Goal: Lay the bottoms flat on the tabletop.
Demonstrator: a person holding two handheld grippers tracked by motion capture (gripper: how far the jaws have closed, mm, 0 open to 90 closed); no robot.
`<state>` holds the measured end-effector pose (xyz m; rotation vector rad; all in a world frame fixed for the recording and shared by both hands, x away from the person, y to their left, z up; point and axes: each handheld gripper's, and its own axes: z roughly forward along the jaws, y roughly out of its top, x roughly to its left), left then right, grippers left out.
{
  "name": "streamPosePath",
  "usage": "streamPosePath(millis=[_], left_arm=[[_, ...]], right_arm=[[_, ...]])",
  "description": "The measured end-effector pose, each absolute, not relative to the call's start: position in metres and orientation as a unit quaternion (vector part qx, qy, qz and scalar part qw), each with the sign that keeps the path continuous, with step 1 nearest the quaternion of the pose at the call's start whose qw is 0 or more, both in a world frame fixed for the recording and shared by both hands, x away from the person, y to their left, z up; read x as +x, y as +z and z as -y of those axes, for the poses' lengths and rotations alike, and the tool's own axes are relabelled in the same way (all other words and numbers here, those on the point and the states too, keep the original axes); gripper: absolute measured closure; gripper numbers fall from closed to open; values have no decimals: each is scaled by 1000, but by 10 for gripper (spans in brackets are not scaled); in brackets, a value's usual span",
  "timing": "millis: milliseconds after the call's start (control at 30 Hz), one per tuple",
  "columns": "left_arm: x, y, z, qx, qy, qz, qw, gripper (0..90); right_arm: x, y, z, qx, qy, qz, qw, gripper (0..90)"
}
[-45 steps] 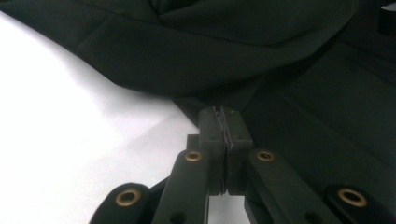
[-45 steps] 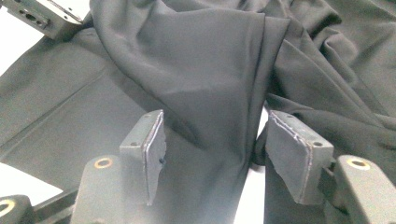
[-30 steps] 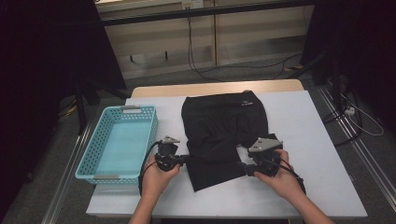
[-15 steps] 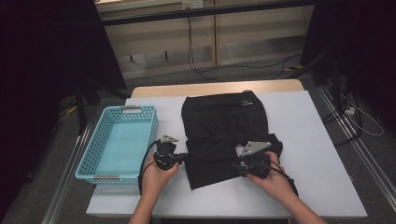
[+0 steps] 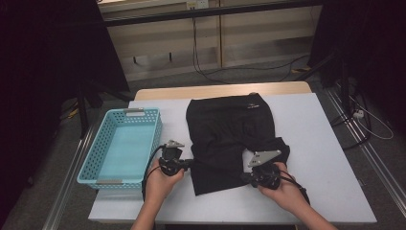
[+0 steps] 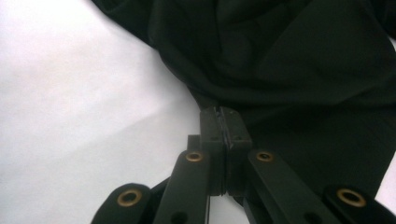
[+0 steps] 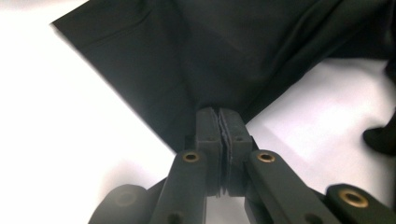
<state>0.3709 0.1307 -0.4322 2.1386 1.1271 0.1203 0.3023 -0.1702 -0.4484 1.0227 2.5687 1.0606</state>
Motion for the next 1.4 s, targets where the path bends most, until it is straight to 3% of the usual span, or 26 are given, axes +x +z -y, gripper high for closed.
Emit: streamPosePath(millis=[167, 267, 333, 400, 700, 800, 867, 933, 1000, 1067, 1100, 1333, 1400], left_arm=[[370, -430, -128, 830, 35, -430, 352, 897], [367, -430, -127, 832, 40, -427, 351, 895], [367, -429, -128, 830, 42, -429, 355, 893], [367, -429, -128, 826, 43, -430, 361, 888], [369, -428, -126, 824, 48, -427, 370, 828], [370, -428, -126, 823, 56, -425, 372, 733], [370, -428, -125, 819, 71, -429, 375, 607], [372, -429, -126, 816, 90, -427, 379, 396], [372, -428, -126, 813, 101, -426, 383, 302], [372, -427, -127, 810, 102, -429, 387, 254], [372, -427, -127, 809, 106, -428, 389, 237], [373, -426, -130, 807, 105, -431, 389, 224], [373, -426, -131, 806, 107, -432, 390, 216]], right_arm=[[294, -444, 179, 342, 356, -862, 111, 871], [296, -446, 180, 343, 356, -858, 141, 688], [296, -445, 177, 333, 368, -857, 141, 655], [295, -442, 169, 319, 387, -854, 143, 566], [293, -450, 128, 254, 401, -876, 92, 540], [296, -458, 121, 241, 392, -883, 92, 503], [296, -458, 119, 228, 393, -885, 99, 505], [297, -459, 119, 229, 395, -884, 97, 516], [299, -459, 120, 232, 399, -883, 91, 536], [299, -460, 120, 232, 401, -882, 90, 601], [299, -460, 120, 229, 403, -882, 87, 682], [305, -460, 120, 240, 405, -879, 78, 892], [305, -459, 119, 242, 401, -880, 79, 895]])
